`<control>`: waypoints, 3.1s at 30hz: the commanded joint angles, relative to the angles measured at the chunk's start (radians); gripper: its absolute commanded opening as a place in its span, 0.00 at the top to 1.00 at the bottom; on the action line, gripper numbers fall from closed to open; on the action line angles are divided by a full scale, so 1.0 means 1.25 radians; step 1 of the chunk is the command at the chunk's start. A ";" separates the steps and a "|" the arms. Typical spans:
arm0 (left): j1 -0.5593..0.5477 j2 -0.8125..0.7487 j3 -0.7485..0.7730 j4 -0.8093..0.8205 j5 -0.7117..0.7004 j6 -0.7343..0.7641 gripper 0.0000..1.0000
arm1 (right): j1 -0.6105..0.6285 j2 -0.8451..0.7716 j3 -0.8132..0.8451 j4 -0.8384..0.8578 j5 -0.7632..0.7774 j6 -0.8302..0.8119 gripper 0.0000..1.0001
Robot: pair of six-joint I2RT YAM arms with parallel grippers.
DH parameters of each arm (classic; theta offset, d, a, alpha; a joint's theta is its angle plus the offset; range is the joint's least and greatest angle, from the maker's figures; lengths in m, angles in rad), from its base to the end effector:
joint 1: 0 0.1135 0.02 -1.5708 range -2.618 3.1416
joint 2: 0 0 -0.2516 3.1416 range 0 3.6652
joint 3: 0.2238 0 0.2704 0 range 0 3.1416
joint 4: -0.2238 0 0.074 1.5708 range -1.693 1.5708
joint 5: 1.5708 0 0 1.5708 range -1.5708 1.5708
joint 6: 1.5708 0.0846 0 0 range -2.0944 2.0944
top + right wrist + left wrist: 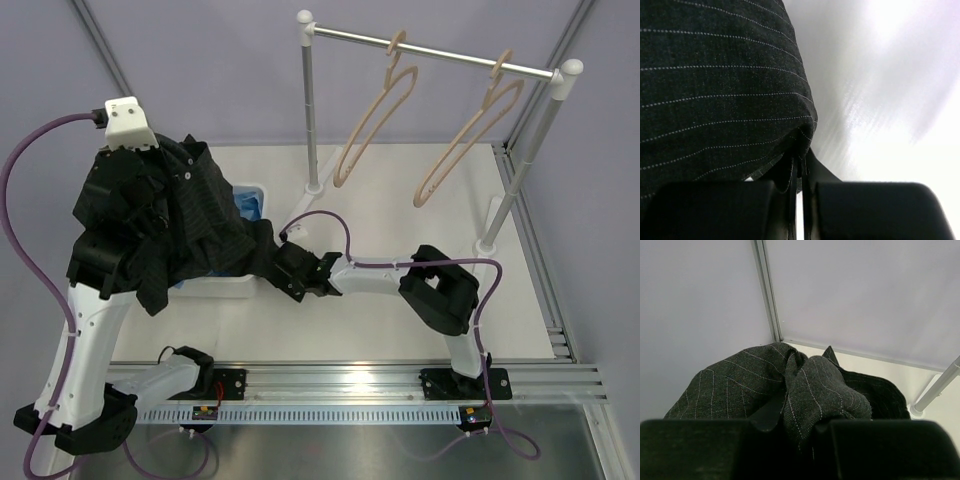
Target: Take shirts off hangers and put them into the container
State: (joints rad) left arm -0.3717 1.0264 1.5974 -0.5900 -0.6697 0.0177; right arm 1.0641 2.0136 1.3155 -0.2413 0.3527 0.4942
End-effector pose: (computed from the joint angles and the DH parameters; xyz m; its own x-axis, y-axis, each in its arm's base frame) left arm 0.2235 -0.0308 0.5191 -0.0229 0.0238 -0.9995 -0.2931 0.9556 0.0295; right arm 0.2483 0.3871 0.0935 -0.6871 -0.3207 -0.6519 -0.4494 0.8927 0.0345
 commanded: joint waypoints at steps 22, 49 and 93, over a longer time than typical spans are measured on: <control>0.328 0.146 -0.010 -0.100 0.355 -0.230 0.96 | 0.056 -0.201 0.576 -0.324 -0.161 -0.249 1.00; 0.435 0.061 -0.372 -0.005 0.590 -0.422 0.98 | -0.066 0.276 0.907 -0.190 -0.633 -0.241 1.00; 0.436 0.335 -0.439 -0.051 0.457 -0.415 1.00 | -0.028 0.014 0.954 -0.461 -0.432 -0.253 0.02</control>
State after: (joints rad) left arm 0.1688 1.3788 1.0195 -0.6483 -0.0673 -0.5198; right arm 0.9943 2.1773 2.5084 -0.7685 -0.2802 0.1867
